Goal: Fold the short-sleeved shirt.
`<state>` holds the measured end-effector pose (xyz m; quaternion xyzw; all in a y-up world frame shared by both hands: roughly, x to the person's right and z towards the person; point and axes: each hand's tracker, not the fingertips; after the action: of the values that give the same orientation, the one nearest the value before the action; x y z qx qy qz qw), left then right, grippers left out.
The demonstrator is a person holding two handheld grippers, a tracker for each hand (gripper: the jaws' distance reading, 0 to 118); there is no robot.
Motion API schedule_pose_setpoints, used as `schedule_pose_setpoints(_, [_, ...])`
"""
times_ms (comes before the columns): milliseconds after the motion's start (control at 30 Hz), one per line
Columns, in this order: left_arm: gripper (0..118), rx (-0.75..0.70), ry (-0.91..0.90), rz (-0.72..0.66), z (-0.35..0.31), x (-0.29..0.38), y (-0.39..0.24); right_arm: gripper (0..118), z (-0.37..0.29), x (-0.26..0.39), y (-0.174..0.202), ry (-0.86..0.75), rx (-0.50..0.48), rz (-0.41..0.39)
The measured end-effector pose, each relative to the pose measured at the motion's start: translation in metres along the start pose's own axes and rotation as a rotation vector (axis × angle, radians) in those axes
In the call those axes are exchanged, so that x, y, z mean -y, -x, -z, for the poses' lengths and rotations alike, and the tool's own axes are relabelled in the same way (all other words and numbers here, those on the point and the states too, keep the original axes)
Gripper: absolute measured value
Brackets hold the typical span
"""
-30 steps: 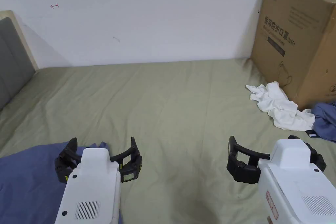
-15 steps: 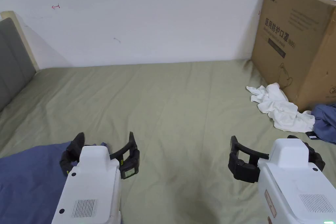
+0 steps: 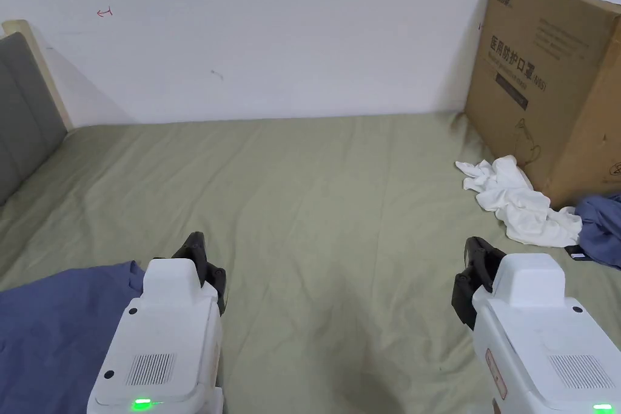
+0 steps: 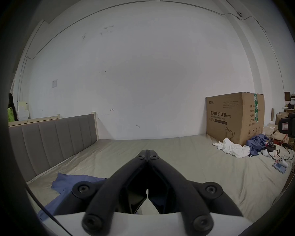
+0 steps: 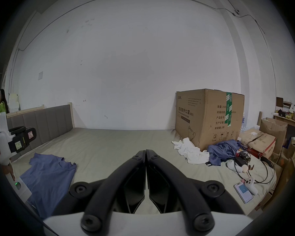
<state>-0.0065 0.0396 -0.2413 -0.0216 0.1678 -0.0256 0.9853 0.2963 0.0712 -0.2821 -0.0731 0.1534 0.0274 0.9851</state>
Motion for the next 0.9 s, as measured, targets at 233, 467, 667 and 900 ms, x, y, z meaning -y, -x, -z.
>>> schedule_pose_setpoints(233, [0,-0.051,0.012,-0.001,-0.009,0.002,0.028,0,0.014,-0.006,0.027,-0.003,-0.072,-0.003])
schedule_pose_setpoints(467, [0,-0.227,0.029,-0.01,-0.032,0.006,0.097,0,0.042,-0.014,0.089,-0.021,-0.238,-0.022])
schedule_pose_setpoints(667, [0,-0.406,0.047,-0.007,-0.069,0.008,0.166,0,0.055,-0.019,0.157,-0.027,-0.394,-0.029])
schedule_pose_setpoints(900, [0,-0.591,0.083,0.001,-0.127,0.015,0.231,0,0.061,-0.014,0.226,-0.026,-0.564,-0.028])
